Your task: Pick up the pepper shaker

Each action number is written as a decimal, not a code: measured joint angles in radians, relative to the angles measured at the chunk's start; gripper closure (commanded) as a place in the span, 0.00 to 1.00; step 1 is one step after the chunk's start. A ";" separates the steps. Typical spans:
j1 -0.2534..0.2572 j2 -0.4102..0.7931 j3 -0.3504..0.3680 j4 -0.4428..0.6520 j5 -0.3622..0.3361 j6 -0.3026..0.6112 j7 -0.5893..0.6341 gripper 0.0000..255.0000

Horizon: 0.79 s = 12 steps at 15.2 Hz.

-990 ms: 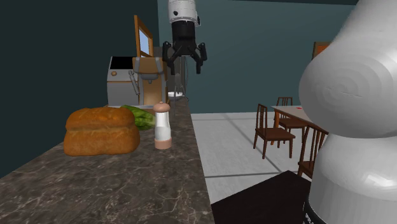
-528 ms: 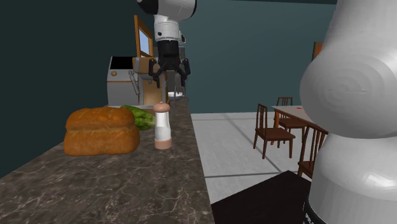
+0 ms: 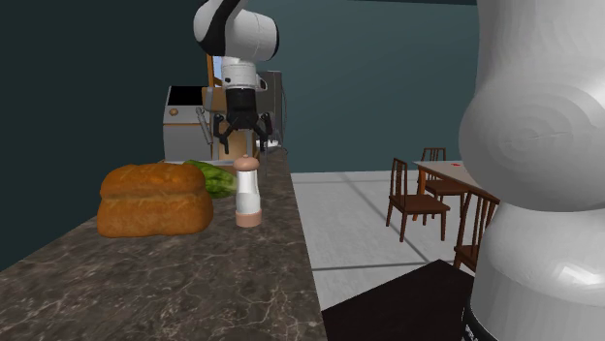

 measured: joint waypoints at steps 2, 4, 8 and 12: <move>0.001 0.014 0.000 -0.012 -0.001 0.025 0.001 0.00; 0.001 0.023 -0.001 -0.028 -0.003 0.051 0.003 0.00; 0.001 0.032 -0.001 -0.035 -0.004 0.068 0.003 1.00; 0.002 0.032 -0.001 -0.036 -0.004 0.070 0.003 1.00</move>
